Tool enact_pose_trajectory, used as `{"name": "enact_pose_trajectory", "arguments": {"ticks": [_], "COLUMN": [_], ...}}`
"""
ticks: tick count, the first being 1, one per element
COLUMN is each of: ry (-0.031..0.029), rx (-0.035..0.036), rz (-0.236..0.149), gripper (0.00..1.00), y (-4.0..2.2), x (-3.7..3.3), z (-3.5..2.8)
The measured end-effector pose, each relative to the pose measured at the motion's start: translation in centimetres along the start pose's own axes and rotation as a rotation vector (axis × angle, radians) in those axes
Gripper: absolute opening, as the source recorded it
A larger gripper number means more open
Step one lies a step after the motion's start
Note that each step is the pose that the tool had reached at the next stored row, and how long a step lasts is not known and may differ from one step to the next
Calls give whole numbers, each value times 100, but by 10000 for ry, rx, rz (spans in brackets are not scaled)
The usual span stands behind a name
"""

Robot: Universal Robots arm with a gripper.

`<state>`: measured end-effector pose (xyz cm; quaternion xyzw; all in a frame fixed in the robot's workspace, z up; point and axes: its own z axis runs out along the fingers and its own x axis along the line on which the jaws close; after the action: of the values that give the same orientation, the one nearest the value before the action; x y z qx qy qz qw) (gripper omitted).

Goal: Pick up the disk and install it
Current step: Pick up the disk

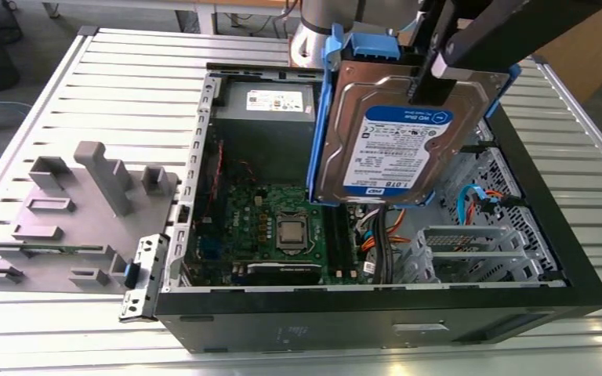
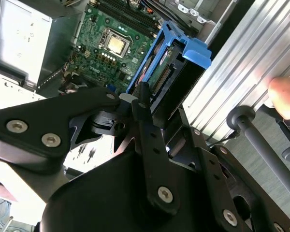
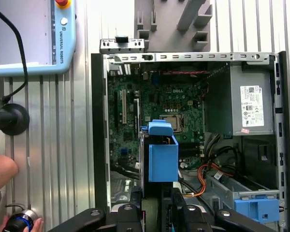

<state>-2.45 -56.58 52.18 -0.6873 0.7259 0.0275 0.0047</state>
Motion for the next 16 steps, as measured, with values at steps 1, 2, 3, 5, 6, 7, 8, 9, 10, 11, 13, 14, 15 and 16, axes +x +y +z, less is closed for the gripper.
{"name": "enact_pose_trajectory", "arguments": {"ticks": [1,2,3,5,6,7,8,9,10,11,13,14,15,16], "ry": [1,2,1,1,1,1,1,1,1,0,-1,2,1,1], "rx": [0,0,0,0,0,0,0,0,0,0,0,0,0,0], "rz": [0,0,1,0,0,0,0,0,0,0,0,0,0,0], "gripper": [35,35,35,35,35,35,35,35,35,35,35,35,35,35], "y": [-1,0,0,-1,-1,-1,-1,-1,-1,-1,-2,-3,-3,-4], "x": [13,19,19,19,19,19,19,19,20,20,21,22,22,24], "z": [-1,-1,-1,-1,-1,-1,-1,-1,0,5,28,42,60,79]}}
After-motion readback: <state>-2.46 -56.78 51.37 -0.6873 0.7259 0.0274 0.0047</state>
